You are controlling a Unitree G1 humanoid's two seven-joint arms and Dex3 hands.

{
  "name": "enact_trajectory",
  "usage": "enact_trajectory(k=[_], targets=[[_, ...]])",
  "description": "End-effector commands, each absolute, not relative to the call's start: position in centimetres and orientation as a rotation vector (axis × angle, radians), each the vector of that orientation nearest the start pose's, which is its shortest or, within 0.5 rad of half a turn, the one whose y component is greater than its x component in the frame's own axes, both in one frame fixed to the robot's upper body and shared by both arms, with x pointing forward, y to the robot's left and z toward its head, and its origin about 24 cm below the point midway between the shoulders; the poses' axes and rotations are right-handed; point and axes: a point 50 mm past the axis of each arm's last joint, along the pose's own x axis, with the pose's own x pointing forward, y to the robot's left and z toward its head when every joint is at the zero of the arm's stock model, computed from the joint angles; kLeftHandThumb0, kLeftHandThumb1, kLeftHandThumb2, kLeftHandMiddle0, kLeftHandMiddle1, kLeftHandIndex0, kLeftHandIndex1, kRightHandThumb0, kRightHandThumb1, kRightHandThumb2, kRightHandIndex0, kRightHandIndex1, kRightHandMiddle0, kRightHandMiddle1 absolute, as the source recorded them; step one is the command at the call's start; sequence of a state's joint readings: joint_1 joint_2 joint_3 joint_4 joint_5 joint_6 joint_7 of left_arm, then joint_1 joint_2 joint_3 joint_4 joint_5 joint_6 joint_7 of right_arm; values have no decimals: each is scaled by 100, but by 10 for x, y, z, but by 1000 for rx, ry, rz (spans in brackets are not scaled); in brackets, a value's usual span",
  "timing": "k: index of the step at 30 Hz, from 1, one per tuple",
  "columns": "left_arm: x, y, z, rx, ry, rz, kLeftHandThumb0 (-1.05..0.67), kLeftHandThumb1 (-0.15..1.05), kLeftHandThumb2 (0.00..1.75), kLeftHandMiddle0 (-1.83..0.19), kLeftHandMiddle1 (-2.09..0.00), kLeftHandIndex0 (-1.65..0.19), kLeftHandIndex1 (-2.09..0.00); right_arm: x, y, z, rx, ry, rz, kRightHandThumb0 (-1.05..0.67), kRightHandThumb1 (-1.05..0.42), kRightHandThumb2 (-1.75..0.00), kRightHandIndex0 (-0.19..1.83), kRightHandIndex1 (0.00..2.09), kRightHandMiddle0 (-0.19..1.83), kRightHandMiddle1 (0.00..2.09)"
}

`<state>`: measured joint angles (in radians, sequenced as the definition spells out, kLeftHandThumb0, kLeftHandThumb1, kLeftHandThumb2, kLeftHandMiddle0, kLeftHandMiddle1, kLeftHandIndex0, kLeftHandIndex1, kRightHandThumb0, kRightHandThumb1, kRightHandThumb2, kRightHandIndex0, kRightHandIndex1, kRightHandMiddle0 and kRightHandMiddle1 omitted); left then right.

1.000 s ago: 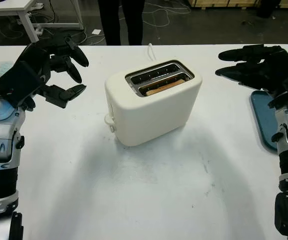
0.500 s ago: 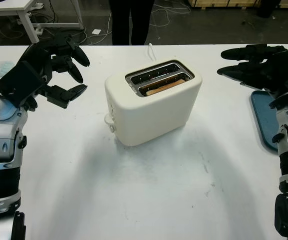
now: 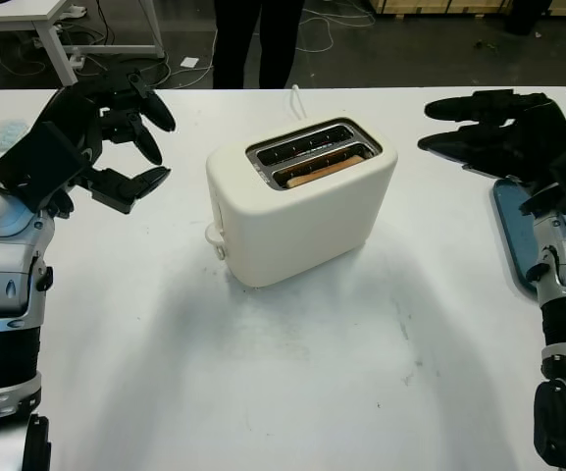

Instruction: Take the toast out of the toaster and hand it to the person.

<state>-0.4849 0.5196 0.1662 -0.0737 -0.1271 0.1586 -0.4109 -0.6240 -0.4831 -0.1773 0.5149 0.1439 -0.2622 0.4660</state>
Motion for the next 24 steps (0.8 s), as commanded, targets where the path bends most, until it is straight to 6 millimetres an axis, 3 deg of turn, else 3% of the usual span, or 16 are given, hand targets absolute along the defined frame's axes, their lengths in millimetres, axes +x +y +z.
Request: enact_trajectory(k=[1,24], targets=[[311,219,222,443,-401,-278,-1,-5,140,-69,-155,-57,-148,348,-243,171,-307,-371,260,-37,-74,0,116,0,105,0],[312,218,221,452,-393,-272,-3,-7,141,-70,-153,-59,-146,350,-238,172,-284,-387,262,-35,-75,0,113,1,102,0]])
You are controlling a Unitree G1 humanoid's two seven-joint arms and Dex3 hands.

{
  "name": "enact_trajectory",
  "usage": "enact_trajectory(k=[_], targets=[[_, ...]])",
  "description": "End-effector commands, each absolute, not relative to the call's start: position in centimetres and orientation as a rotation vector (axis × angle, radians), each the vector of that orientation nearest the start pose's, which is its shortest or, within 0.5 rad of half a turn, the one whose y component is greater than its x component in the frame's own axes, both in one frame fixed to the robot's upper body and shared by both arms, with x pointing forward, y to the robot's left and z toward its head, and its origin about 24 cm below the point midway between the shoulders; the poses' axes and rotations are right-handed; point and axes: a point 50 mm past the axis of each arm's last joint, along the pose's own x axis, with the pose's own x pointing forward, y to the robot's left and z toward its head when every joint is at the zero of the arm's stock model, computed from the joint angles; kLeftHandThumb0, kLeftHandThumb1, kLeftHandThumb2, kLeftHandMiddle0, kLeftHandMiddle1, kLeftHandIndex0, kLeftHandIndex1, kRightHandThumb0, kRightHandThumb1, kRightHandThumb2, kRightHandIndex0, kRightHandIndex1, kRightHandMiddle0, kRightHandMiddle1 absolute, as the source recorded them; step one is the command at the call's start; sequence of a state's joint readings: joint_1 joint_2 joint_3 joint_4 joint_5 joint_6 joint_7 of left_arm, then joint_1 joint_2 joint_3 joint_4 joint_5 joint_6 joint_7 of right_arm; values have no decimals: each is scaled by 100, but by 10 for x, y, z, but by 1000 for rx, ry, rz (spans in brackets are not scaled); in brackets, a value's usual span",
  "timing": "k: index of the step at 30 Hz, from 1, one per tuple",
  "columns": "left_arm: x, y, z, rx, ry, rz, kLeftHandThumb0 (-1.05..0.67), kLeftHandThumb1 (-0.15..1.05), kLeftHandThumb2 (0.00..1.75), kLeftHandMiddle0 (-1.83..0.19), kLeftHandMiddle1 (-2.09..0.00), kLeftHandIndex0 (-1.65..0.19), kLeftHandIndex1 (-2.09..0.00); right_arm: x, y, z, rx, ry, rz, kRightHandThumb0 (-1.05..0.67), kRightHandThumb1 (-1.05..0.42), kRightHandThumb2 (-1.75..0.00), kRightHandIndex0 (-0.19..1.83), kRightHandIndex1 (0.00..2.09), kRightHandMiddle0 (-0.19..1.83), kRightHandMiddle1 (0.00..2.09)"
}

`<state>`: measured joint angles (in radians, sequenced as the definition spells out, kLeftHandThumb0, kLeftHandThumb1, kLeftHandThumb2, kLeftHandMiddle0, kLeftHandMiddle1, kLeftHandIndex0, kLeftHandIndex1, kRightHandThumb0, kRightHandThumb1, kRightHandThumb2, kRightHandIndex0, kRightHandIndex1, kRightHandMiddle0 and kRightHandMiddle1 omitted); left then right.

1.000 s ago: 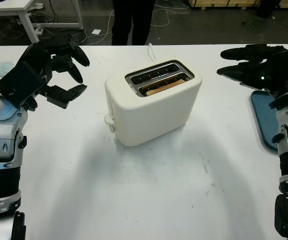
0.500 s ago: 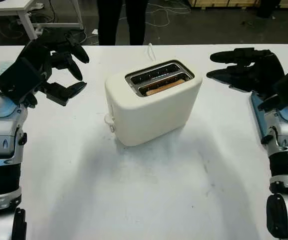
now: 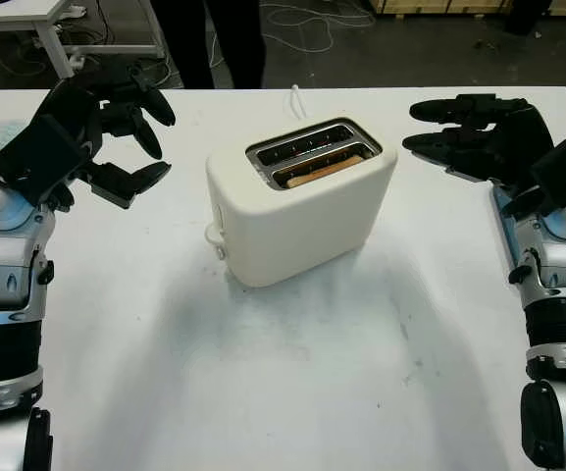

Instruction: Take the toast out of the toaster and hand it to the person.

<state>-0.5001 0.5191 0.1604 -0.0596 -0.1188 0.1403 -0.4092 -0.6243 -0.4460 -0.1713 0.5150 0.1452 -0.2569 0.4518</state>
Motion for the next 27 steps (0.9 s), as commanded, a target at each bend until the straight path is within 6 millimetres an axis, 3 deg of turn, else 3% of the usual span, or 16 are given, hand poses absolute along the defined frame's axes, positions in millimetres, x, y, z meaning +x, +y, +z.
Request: enact_trajectory(k=[1,10,27], targets=[[312,218,221,449,-392,-273,-3,-7,141,-70,-153,-60,-146,350,-239,172,-284,-387,261,-35,-75,0,113,1,102,0],[314,216,218,454,-389,-271,-9,-9,141,-71,-154,-61,-147,347,-244,173,-305,-390,242,-39,-75,0,115,1,104,1],[320,215,220,438,-424,-289,8,-12,148,-70,-158,-57,-152,348,-243,174,-296,-386,237,-35,-76,0,113,0,103,0]])
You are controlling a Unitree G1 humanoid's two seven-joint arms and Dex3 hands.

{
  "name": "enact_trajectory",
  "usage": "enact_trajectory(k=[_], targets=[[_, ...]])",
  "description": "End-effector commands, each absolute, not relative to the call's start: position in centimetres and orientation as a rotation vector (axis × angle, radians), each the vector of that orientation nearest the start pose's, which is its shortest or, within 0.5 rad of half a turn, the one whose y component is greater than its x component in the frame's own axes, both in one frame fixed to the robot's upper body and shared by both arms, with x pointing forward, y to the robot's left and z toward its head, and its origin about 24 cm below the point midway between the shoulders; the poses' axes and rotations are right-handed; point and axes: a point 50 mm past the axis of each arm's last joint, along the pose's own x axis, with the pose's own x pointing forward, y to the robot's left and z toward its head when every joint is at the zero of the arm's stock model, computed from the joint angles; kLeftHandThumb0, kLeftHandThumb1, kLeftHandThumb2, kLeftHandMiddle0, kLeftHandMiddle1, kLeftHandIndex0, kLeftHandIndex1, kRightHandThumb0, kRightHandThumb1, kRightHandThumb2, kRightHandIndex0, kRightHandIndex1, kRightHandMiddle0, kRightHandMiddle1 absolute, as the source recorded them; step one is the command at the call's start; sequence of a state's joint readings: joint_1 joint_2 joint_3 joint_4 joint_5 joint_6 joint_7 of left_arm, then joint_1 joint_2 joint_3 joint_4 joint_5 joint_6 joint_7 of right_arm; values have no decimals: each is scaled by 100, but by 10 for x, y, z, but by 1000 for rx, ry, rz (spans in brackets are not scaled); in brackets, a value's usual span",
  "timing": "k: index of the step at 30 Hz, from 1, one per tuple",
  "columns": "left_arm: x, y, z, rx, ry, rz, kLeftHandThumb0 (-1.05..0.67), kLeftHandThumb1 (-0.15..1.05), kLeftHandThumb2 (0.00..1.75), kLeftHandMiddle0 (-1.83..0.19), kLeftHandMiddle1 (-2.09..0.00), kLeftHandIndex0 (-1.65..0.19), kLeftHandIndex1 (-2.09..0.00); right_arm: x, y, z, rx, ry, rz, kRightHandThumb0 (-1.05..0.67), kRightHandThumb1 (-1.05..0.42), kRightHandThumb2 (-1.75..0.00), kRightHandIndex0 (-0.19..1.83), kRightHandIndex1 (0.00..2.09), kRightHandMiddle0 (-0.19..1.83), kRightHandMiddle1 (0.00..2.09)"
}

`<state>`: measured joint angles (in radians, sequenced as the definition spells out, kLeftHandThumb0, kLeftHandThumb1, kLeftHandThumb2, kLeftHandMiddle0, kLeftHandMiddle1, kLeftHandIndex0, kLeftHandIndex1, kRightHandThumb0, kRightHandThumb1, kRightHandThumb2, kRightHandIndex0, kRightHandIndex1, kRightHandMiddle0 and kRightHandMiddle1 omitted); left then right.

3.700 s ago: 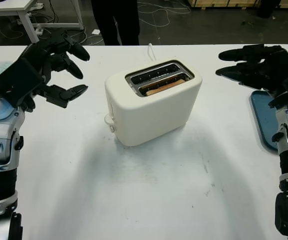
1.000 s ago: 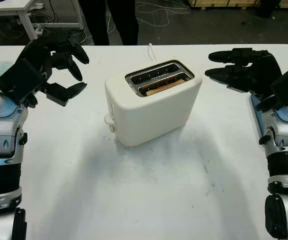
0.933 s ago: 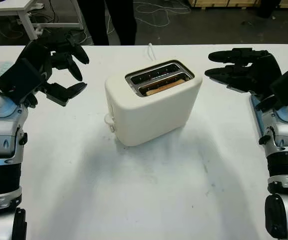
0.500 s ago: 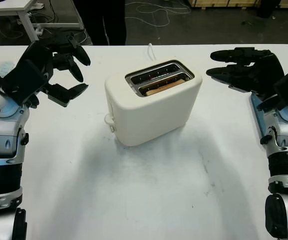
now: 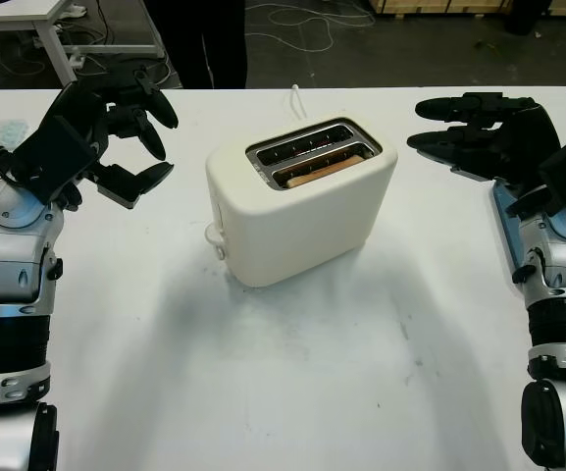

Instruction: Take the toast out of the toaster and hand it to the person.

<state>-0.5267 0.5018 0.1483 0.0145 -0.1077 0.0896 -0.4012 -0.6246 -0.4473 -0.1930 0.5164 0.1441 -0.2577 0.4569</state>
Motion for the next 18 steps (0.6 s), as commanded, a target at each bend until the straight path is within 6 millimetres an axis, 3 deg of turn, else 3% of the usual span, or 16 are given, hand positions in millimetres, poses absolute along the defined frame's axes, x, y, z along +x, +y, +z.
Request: enact_trajectory(k=[1,18], targets=[[320,214,221,444,-425,-288,8,-12,148,-69,-158,-57,-152,348,-244,174,-296,-385,237,-35,-76,0,113,0,103,0],[316,206,224,460,-425,-276,26,-1,139,-63,-160,-53,-152,347,-243,172,-275,-377,242,-30,-76,0,113,0,103,1]])
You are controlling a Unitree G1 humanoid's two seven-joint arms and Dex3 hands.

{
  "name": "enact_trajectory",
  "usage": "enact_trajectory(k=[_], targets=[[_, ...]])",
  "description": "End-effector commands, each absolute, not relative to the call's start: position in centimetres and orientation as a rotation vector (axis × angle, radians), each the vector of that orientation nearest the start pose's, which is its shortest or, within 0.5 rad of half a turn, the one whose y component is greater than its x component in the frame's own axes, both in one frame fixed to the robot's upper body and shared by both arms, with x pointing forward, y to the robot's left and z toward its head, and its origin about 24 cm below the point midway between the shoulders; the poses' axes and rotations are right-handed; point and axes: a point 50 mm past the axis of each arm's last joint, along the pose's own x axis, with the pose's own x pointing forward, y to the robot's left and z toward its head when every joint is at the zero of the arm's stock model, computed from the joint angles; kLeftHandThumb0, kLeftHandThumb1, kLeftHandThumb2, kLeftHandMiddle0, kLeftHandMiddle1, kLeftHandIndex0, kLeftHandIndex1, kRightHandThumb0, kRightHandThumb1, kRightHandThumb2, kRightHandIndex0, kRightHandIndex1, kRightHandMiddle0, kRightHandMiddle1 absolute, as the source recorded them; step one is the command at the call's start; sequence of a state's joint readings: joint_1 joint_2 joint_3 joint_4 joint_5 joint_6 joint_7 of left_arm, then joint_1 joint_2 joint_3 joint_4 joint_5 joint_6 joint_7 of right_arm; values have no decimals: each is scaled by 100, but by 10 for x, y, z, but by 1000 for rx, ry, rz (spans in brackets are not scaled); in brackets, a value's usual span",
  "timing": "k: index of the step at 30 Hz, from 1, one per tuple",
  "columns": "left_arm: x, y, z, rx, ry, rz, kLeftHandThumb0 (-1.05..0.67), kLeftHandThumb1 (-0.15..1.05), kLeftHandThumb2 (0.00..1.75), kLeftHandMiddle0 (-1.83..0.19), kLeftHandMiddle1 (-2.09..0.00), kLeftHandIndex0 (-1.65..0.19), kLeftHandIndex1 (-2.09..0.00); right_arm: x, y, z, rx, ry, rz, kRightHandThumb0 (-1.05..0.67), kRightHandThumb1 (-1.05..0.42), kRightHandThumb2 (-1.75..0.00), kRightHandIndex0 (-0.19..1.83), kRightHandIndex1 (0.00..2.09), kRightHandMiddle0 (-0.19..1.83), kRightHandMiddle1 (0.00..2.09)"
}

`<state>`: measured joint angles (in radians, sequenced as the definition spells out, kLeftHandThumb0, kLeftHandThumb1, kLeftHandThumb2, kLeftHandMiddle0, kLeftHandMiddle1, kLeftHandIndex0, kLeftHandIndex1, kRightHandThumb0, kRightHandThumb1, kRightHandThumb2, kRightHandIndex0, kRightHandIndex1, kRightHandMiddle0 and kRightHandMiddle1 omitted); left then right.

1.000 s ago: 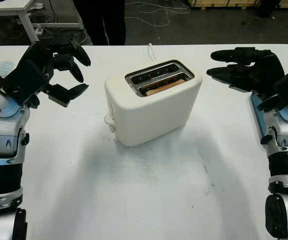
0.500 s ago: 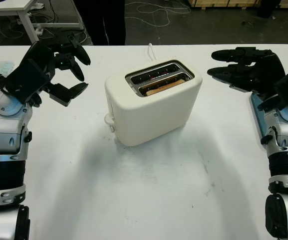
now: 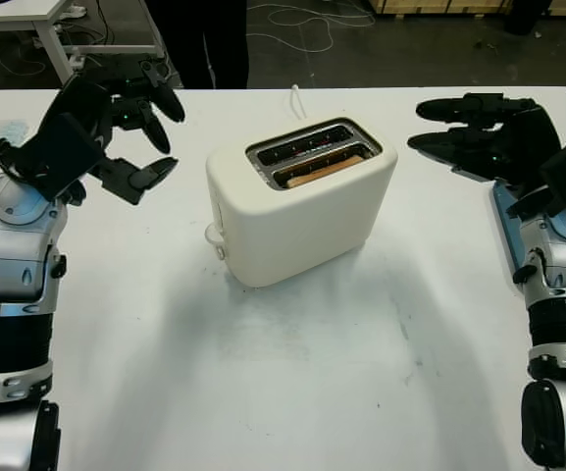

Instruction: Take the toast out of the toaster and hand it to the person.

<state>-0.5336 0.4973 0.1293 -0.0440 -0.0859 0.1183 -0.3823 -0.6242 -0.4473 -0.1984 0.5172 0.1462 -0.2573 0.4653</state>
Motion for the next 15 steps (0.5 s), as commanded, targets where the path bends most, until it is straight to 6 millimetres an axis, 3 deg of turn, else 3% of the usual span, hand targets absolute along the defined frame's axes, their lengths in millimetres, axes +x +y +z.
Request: enact_trajectory(k=[1,15], targets=[[316,205,224,459,-427,-277,26,-1,139,-63,-160,-53,-152,347,-243,172,-281,-378,240,-30,-76,0,113,0,104,1],[312,204,224,469,-390,-287,30,9,129,-58,-159,-49,-148,347,-246,174,-303,-378,236,-33,-76,0,113,0,103,0]])
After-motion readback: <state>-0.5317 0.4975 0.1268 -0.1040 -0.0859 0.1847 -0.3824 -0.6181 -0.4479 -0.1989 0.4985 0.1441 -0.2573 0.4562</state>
